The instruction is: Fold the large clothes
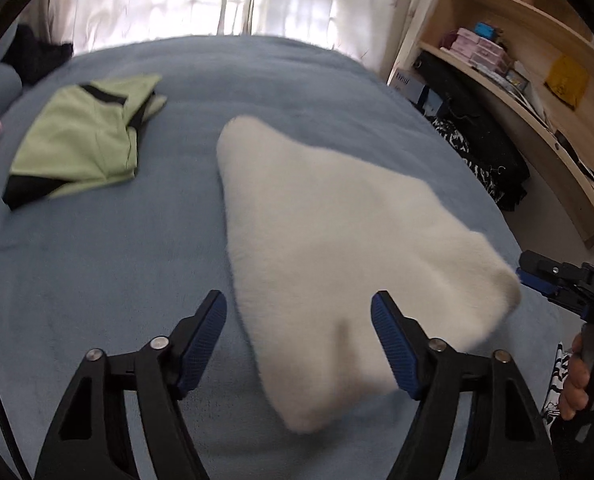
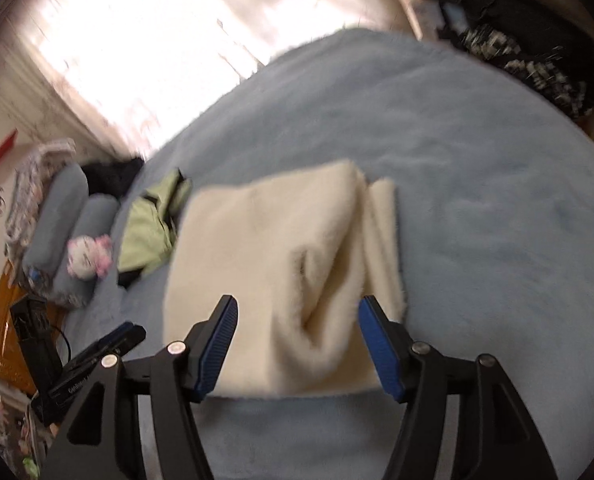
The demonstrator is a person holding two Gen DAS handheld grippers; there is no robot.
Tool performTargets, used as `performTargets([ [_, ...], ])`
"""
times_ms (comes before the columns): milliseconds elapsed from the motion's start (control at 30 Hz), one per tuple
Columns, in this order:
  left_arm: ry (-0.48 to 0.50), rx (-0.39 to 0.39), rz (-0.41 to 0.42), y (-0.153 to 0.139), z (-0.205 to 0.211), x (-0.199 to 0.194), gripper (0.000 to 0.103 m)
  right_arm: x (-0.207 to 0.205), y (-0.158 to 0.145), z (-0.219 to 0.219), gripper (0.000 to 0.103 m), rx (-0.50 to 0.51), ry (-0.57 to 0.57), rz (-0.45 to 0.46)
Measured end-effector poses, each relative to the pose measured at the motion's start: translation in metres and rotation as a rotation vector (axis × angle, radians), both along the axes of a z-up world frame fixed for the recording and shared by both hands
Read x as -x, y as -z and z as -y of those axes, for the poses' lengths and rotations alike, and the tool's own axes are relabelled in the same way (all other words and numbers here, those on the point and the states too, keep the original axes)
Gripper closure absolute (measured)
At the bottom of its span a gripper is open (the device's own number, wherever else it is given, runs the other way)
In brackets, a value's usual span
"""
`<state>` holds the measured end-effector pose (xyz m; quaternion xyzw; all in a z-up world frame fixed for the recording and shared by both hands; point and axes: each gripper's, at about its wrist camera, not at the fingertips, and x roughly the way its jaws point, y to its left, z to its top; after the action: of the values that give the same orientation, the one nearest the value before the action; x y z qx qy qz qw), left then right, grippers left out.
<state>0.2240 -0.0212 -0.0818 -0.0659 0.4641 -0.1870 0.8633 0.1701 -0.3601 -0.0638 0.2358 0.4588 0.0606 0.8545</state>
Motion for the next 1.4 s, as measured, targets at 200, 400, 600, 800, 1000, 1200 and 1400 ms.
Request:
performTargets([
  [200, 0.041, 0.054, -0.137, 0.046, 0.001, -0.032, 0.046, -0.052, 0.045, -0.013, 0.083, -0.005, -0.080, -0.164],
  [400, 0.036, 0.054, -0.112, 0.040, 0.010, -0.037, 0.048, -0.024, 0.010, -0.006, 0.087, 0.040, -0.078, 0.020],
  [600, 0.061, -0.021, -0.044, 0.045, 0.030, -0.026, 0.053, -0.002, 0.054, 0.001, 0.087, 0.118, -0.027, -0.020],
  [800, 0.065, -0.154, 0.040, 0.046, 0.048, -0.013, 0.052, -0.002, 0.073, 0.003, 0.082, 0.120, -0.012, -0.034],
  [1000, 0.104, -0.058, -0.008, 0.027, 0.034, -0.029, 0.039, -0.014, 0.033, 0.014, 0.036, 0.133, -0.007, 0.023],
  [1200, 0.003, 0.022, -0.075, 0.029, 0.018, -0.080, 0.033, -0.078, 0.040, 0.044, 0.033, 0.107, 0.077, -0.008],
  [1400, -0.031, 0.147, -0.168, 0.043, 0.013, -0.125, 0.043, -0.128, 0.076, 0.051, 0.087, 0.042, 0.057, -0.101],
])
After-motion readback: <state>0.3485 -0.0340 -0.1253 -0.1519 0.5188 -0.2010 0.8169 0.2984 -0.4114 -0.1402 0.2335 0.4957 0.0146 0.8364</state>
